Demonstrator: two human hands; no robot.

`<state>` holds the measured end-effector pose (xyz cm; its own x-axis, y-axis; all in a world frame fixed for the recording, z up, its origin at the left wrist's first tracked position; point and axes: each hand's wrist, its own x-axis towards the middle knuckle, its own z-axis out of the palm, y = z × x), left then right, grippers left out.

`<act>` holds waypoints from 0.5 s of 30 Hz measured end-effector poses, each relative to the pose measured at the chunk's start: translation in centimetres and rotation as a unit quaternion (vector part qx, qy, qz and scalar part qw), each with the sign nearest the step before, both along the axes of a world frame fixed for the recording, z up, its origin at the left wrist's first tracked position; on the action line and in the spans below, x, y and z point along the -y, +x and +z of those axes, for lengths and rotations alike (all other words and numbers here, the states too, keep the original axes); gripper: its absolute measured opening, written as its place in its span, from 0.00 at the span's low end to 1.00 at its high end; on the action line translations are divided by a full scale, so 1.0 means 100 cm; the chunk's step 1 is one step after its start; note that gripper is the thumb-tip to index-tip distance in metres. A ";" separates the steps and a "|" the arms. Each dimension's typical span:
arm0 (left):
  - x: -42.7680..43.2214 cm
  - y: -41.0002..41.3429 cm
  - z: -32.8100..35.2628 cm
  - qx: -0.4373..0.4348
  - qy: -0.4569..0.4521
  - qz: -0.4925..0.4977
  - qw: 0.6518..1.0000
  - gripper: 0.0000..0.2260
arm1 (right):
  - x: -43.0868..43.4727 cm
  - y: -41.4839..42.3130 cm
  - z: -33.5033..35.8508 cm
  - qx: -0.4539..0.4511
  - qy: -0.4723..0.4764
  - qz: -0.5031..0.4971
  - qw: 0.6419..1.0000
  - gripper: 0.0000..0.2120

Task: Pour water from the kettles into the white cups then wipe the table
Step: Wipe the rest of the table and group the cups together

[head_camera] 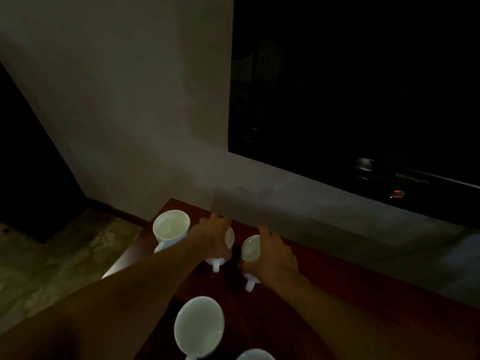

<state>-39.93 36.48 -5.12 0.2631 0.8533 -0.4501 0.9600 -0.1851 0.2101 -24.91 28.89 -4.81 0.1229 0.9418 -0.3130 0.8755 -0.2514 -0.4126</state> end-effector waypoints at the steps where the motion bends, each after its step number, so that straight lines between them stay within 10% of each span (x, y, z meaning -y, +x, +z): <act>1: 0.000 0.001 0.002 -0.004 -0.010 0.006 1.000 0.46 | -0.001 0.001 0.001 0.003 -0.003 0.002 1.000 0.49; 15: 0.032 0.109 0.036 -0.004 0.029 -0.040 0.999 0.36 | 0.042 0.108 0.024 0.001 -0.015 -0.048 0.999 0.55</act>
